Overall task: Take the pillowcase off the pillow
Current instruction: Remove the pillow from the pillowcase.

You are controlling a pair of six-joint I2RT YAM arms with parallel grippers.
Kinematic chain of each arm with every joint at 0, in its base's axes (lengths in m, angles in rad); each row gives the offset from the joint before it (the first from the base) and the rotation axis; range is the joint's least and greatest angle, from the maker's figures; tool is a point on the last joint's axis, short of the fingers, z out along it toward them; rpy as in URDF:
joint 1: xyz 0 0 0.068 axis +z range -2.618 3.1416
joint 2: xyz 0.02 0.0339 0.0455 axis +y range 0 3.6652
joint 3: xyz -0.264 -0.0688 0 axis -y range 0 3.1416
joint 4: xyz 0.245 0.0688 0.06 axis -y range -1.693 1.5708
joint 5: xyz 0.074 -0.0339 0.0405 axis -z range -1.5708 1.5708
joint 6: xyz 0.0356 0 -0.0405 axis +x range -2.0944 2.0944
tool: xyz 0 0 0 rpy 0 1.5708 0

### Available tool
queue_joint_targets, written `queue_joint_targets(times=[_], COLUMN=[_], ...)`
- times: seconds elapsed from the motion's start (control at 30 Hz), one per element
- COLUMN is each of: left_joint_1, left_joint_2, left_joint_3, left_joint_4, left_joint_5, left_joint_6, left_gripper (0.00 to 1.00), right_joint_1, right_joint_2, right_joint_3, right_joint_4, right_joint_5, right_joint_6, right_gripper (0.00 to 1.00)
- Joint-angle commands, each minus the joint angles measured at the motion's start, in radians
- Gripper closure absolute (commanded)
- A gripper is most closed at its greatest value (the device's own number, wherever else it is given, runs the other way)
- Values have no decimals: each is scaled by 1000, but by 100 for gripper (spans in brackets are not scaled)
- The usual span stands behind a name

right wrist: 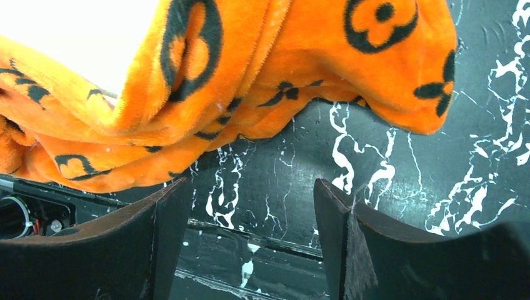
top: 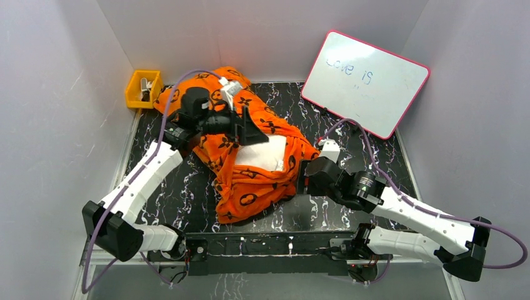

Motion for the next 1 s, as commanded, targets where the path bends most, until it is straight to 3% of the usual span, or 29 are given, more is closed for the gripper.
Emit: queue_joint_targets(times=[0.0, 0.13, 0.3, 0.5, 0.77, 0.97], left_joint_1=[-173, -221, -222, -225, -281, -304], left_joint_2=[-6, 38, 80, 129, 258, 295], left_joint_3=[-9, -69, -51, 63, 93, -44], left_joint_4=[-23, 3, -139, -293, -406, -306], left_joint_5=[181, -14, -493, -798, -918, -881], left_joint_6=[-144, -266, -321, -344, -379, -538], left_gripper=[2, 2, 2, 2, 2, 2], right_joint_1=[2, 3, 3, 3, 3, 3], right_joint_2=[-53, -68, -100, -147, -162, -160], right_joint_3=[-21, -27, -32, -49, -73, -92], right_joint_4=[-36, -52, -79, -114, -121, -112], right_joint_5=[68, 71, 74, 91, 99, 92], right_joint_6=[50, 66, 80, 97, 98, 96], right_gripper=[20, 20, 20, 20, 20, 20])
